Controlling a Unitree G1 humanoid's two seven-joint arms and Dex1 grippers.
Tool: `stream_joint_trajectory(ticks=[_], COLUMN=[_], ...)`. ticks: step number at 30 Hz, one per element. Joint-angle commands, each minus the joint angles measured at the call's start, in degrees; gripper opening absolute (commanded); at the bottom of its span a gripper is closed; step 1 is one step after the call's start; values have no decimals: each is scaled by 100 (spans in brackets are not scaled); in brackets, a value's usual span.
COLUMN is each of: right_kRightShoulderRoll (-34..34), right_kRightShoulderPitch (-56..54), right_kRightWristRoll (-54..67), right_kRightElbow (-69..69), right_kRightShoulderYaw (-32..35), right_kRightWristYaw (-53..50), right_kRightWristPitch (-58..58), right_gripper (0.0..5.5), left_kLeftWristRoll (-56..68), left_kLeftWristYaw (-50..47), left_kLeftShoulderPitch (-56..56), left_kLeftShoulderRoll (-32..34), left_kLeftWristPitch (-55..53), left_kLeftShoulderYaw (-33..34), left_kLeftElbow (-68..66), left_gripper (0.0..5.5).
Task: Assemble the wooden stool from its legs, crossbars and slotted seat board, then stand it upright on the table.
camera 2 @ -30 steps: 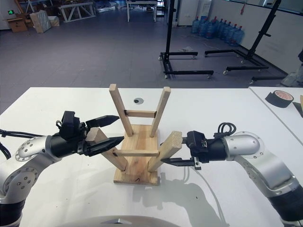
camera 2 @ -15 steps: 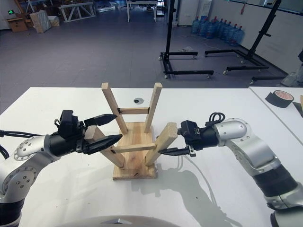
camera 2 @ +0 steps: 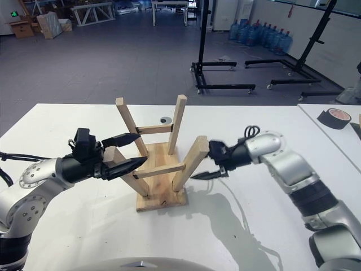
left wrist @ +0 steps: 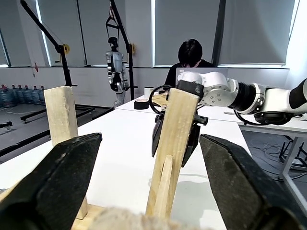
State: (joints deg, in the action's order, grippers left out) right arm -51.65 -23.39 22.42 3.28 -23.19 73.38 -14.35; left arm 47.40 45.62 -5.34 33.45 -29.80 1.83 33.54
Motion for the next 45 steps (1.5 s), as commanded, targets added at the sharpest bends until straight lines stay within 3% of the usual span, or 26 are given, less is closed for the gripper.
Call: stream_joint_trajectory(ticks=[1,5,11,15,20,26,31,33,39,45], right_kRightShoulderRoll=[203,277,72,22,-96,-44,650,850,863,976], right_kRightShoulderPitch=[-25,187,683,1043,1256,658,-476,-734,-786,-252], right_kRightWristRoll=[-303,-425,-256,419,1679,2821,2750,2098,-110,-729], right_kRightElbow=[-101,-43,250,810,1904,2258,2794,3219,4090,4425], right_kRightShoulderYaw=[83,293,904,1936,3170,4196,3758,3109,1775,1388], right_kRightWristYaw=[-104,-176,-227,-397,-876,-1642,-3356,-3925,-4463,-4559], right_kRightWristPitch=[-88,-83,-174,-416,-1538,-2100,-2239,-2217,-1416,-1491], right_gripper=[325,388,392,392,392,392,392,392,392,392], left_kLeftWristRoll=[-20,-20,-53,333,1001,1691,1724,1693,1811,1979], left_kLeftWristYaw=[-30,-12,-65,-264,-435,-727,-870,-948,-1162,-1418], left_kLeftShoulderPitch=[-96,-124,-220,-273,-240,-256,-258,-305,-306,-216], left_kLeftShoulderRoll=[29,43,31,-74,-95,-70,-162,-270,-350,-294], left_kLeftWristPitch=[-84,-87,-86,-218,-309,-320,-303,-289,-241,-248], left_kLeftShoulderYaw=[-5,14,53,255,524,821,718,591,685,910], left_kLeftElbow=[-39,-45,-82,6,351,589,544,506,507,609], left_gripper=[370,370,370,370,370,370,370,370,370,370])
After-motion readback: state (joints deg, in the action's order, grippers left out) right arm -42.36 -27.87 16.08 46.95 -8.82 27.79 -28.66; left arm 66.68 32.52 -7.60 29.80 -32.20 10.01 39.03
